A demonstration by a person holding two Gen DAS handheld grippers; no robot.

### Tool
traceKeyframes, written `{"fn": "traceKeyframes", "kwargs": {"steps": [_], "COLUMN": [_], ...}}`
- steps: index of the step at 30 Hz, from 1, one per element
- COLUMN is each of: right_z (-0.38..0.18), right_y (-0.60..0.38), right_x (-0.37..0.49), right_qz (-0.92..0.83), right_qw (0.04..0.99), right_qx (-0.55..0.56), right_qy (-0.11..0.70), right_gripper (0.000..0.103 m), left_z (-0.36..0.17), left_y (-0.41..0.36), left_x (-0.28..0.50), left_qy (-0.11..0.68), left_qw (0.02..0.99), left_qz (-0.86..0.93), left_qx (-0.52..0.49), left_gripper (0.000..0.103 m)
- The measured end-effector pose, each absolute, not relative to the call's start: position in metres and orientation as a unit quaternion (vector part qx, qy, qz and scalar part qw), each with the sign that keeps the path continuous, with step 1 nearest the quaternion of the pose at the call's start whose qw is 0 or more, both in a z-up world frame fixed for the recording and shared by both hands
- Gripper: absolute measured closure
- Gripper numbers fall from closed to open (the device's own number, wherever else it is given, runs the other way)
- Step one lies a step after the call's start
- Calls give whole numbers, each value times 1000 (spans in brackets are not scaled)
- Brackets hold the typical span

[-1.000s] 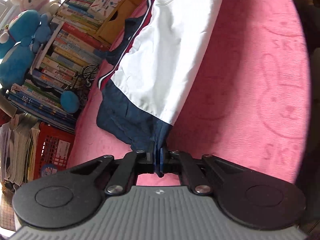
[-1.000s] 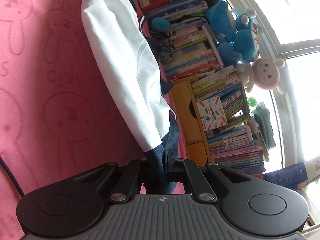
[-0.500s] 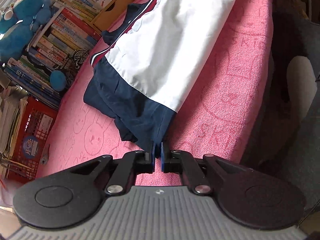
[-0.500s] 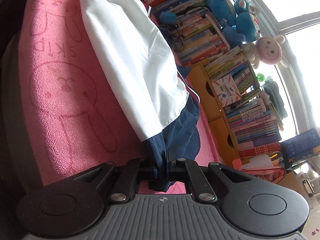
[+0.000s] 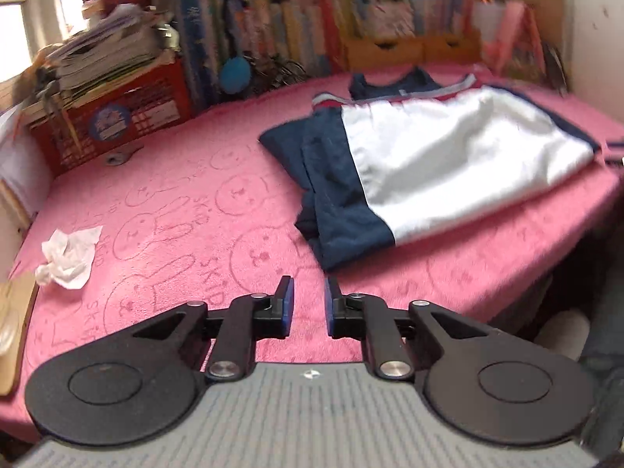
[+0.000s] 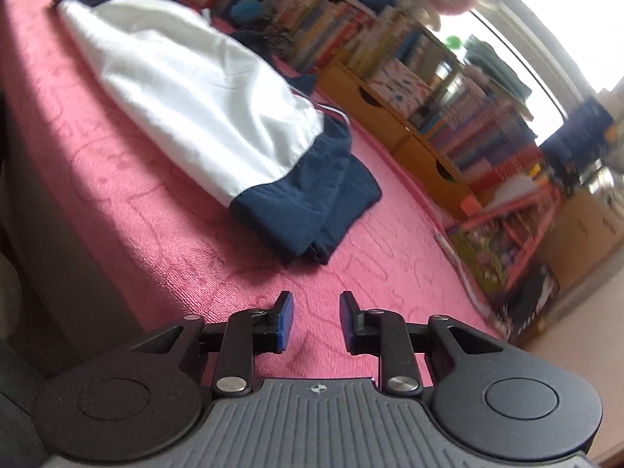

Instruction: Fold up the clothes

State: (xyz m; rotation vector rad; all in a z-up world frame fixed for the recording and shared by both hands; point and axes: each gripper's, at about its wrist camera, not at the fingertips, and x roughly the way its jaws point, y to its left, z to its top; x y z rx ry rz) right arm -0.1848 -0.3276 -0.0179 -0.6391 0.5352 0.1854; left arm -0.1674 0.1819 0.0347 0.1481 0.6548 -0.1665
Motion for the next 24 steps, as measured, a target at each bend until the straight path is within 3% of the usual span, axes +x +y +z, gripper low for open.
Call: {"fn": "traceKeyframes", "kwargs": {"steps": [4,6,7,14,18,24], "right_z": [5,9,10,6,-9,-32], "right_y": [-343,-334,-326,-256,-220,-185], "right_x": [-191,-189,-187,-163,-141,-134], "right_qz": [45,38,37,60,99,77], "right_qw": [960,974,978,992,985,978], "right_qx": [-118,-59,-43,31,35,-56], "right_qy": [250,217,198,106,137,184], "right_gripper": [63,59,58,43,42,41], "left_z": [40,36,34,-2,-25,-38], "left_y": [149,121,107,46,27,24], "left_x": [-162,-154,-149,-102,-90,-96], "left_qy": [265,237,222,199,223,229], "left_qw": [962,969,972,977,974,971], "left_qz": [-61,-73,-78,-69,-27,-2], "left_qx": [24,21,20,-31,8,63], "left_gripper": [63,47,45,42,42,39]}}
